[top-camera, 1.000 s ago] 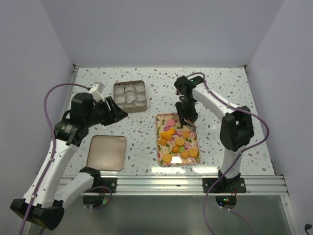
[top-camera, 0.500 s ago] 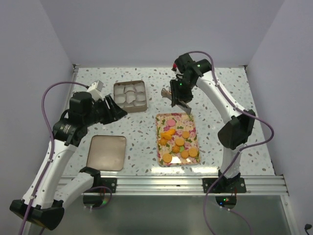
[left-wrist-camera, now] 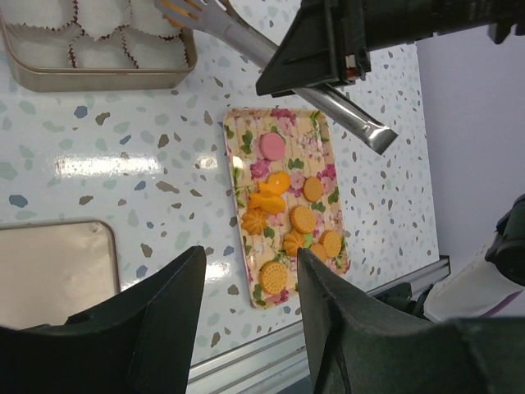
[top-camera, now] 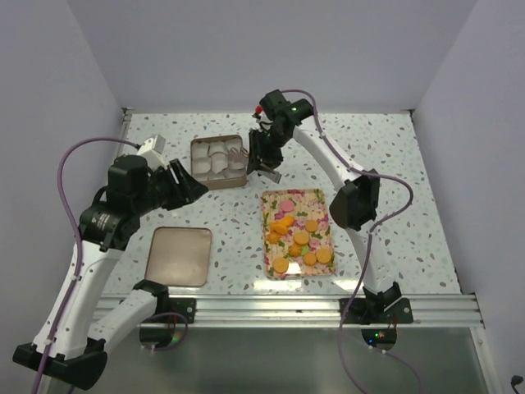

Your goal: Pack the cookies

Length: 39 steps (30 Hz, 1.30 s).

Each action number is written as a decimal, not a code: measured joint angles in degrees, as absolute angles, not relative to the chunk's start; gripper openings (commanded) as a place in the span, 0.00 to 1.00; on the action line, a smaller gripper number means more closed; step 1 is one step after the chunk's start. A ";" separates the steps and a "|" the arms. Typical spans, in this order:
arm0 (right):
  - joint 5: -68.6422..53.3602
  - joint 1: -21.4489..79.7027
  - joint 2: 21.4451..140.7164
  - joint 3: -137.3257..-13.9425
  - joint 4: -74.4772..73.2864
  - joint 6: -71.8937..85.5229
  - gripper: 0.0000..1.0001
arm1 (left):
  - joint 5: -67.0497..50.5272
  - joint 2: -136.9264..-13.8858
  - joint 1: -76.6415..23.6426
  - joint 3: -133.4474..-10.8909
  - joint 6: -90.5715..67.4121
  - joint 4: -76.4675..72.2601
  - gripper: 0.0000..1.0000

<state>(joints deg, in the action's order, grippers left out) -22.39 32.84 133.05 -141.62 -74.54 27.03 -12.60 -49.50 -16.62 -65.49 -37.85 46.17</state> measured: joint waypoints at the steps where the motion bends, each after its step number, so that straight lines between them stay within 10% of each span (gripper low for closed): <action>1: -23.24 32.84 134.45 -142.06 -73.93 27.86 0.31 | -12.45 -49.23 -16.62 -65.78 -37.85 46.63 0.54; 39: -23.09 31.40 139.52 -140.44 -65.80 32.08 0.55 | -10.28 -51.94 -16.62 -68.73 -37.85 51.62 0.54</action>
